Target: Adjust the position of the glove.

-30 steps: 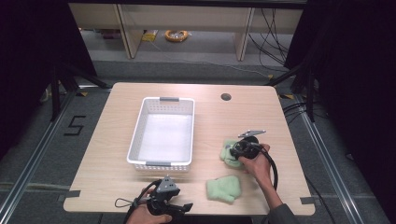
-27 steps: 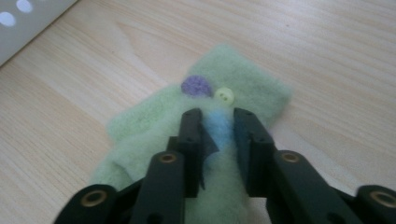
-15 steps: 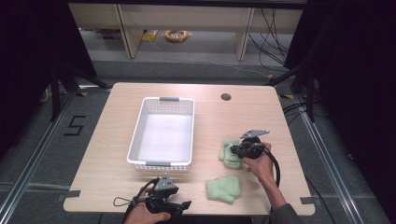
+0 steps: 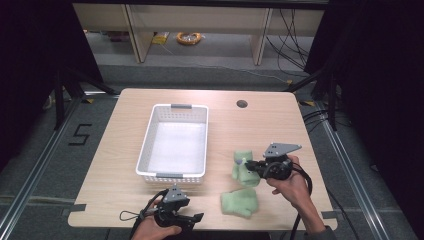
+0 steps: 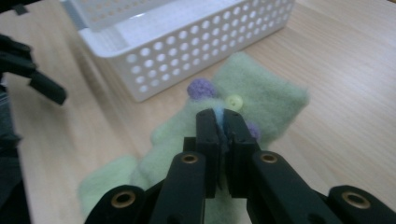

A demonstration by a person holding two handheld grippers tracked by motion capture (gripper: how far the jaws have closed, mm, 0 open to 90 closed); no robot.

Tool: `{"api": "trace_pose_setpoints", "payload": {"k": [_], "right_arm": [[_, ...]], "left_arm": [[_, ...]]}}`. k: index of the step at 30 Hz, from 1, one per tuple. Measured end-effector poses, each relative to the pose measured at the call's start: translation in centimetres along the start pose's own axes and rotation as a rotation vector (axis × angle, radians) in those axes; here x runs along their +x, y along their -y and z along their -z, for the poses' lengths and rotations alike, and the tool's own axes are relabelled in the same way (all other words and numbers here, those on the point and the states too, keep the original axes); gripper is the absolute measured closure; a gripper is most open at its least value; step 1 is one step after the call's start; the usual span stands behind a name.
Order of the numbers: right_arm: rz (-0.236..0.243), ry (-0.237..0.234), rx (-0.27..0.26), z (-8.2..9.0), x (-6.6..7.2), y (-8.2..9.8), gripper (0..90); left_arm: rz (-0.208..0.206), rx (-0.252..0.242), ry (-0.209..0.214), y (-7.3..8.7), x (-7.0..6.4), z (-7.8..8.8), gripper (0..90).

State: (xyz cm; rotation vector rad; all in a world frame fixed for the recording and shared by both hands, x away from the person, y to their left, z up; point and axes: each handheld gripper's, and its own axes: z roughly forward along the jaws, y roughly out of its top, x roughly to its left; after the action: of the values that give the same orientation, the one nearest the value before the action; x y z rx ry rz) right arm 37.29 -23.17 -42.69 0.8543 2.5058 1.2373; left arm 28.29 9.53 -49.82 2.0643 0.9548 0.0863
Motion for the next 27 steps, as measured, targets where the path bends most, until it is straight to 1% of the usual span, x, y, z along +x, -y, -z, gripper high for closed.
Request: {"api": "trace_pose_setpoints", "payload": {"k": [1,2,3,4,5,6,7,8,9,10,11,12,13,14,15,16,17,18,19,20,21,22,23,24,25,26,27], "right_arm": [[-0.015,-0.003,-0.005,0.3,0.5,0.1,86.8],[-0.015,-0.003,-0.005,0.3,0.5,0.1,86.8],[0.002,-0.029,-0.001,0.6,1.1,0.4,86.7],[0.001,-0.046,0.004,0.8,1.6,0.6,86.7],[0.020,-0.053,0.000,0.9,1.8,0.8,86.8],[0.020,-0.053,0.000,0.9,1.8,0.8,86.8],[0.018,-0.068,0.005,0.9,2.1,1.0,86.8],[0.026,-0.067,0.004,1.1,2.5,1.2,86.8],[0.042,-0.086,0.011,1.3,3.0,1.6,86.8],[0.045,-0.098,0.016,1.3,3.4,1.8,86.8],[0.045,-0.098,0.016,1.3,3.4,1.8,86.8],[0.063,-0.110,0.016,1.2,3.6,2.0,86.7],[0.066,-0.126,0.036,1.3,4.2,2.5,86.7],[0.066,-0.126,0.036,1.3,4.2,2.5,86.7],[0.072,-0.146,0.039,1.2,4.6,2.9,86.7],[0.083,-0.155,0.044,1.1,4.7,3.0,86.7],[0.090,-0.161,0.041,1.1,4.9,3.1,86.7],[0.090,-0.161,0.041,1.1,4.9,3.1,86.7],[0.096,-0.169,0.049,1.0,5.0,3.3,86.7],[0.097,-0.173,0.055,0.9,5.1,3.3,86.8],[0.101,-0.183,0.056,0.9,5.1,3.3,86.7],[0.101,-0.183,0.056,0.9,5.1,3.3,86.7],[0.108,-0.181,0.065,0.8,5.2,3.4,86.7],[0.108,-0.181,0.065,0.8,5.2,3.4,86.7],[0.119,-0.198,0.068,0.6,5.4,3.5,86.7],[0.124,-0.197,0.064,0.6,5.5,3.5,86.7],[0.119,-0.199,0.070,0.7,5.6,3.5,86.7]], "left_arm": [[0.003,0.000,-0.001,-0.1,0.0,0.1,29.4],[0.003,0.000,-0.001,-0.1,0.0,0.1,29.4],[0.004,0.006,-0.013,-0.2,0.1,0.2,29.4],[-0.003,0.004,-0.005,-0.3,0.1,0.3,29.4],[-0.013,-0.004,-0.003,-0.4,0.1,0.3,29.4],[-0.013,-0.004,-0.003,-0.4,0.1,0.3,29.2],[-0.006,-0.010,-0.002,-0.5,0.1,0.3,29.2],[0.002,-0.020,0.001,-0.6,-0.1,0.3,28.8],[-0.021,-0.035,0.000,-1.0,-0.2,0.3,27.6],[-0.032,-0.036,-0.001,-1.2,-0.2,0.3,26.7],[-0.032,-0.036,-0.001,-1.2,-0.2,0.3,26.5],[-0.034,-0.049,0.006,-1.3,-0.4,0.3,26.5],[-0.038,-0.054,0.008,-1.7,-0.5,0.1,26.4],[-0.038,-0.054,0.008,-1.7,-0.5,0.1,26.4],[-0.082,-0.046,0.010,-2.2,-0.6,0.0,26.5],[-0.082,-0.046,0.010,-2.2,-0.6,0.0,26.5],[-0.070,-0.063,0.017,-2.8,-0.9,-0.3,26.8],[-0.070,-0.063,0.017,-2.8,-0.9,-0.3,27.7],[-0.089,-0.074,0.030,-3.6,-1.2,-0.7,28.8],[-0.110,-0.075,0.032,-4.0,-1.3,-0.8,30.1],[-0.110,-0.075,0.032,-4.0,-1.3,-0.8,32.0],[-0.108,-0.079,0.043,-4.4,-1.5,-1.1,32.0],[-0.115,-0.079,0.070,-5.2,-1.7,-1.6,34.3],[-0.115,-0.079,0.070,-5.2,-1.7,-1.6,35.9],[-0.152,-0.085,0.076,-5.8,-1.8,-2.0,38.2],[-0.152,-0.085,0.076,-5.8,-1.8,-2.0,39.3],[-0.167,-0.079,0.092,-6.3,-1.9,-2.4,39.7]]}}
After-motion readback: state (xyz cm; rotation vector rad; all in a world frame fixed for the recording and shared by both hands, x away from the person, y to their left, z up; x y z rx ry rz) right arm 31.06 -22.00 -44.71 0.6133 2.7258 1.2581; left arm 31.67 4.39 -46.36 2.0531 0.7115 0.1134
